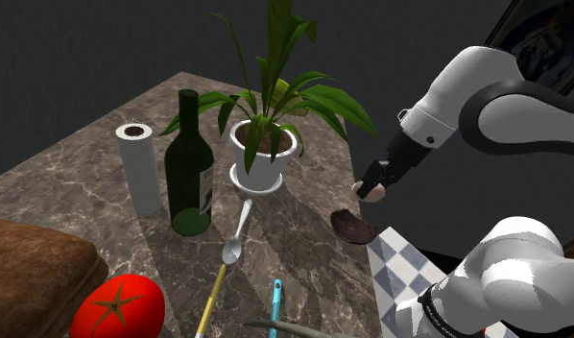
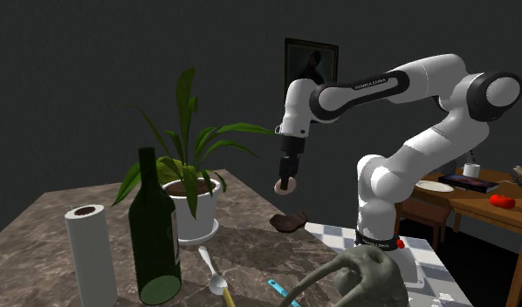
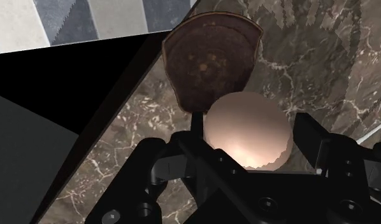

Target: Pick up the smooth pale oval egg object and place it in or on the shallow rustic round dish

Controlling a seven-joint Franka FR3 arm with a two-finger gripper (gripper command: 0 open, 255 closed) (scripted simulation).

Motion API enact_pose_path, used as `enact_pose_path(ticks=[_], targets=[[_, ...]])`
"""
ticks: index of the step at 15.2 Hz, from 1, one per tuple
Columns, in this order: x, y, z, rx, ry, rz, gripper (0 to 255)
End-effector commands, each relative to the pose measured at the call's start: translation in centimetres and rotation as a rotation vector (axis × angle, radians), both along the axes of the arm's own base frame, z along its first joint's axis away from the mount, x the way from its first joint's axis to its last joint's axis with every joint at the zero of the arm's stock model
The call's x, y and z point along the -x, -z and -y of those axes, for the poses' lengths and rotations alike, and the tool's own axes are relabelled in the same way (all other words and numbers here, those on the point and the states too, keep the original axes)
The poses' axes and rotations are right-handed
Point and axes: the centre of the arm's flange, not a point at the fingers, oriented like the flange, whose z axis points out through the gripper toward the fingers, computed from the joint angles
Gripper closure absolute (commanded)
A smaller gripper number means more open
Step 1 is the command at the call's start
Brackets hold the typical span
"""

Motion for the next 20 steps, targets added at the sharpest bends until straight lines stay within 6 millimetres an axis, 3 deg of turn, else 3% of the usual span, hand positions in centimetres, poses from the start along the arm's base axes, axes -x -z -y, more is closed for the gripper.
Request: enact_pose_path(ticks=[1, 13, 20], targets=[[1.3, 0.6, -0.1, 0.001, 0.0, -0.001, 255], [1.3, 7.3, -0.1, 0.001, 0.0, -0.001, 255], [1.3, 7.3, -0.1, 0.001, 0.0, -0.001, 255]])
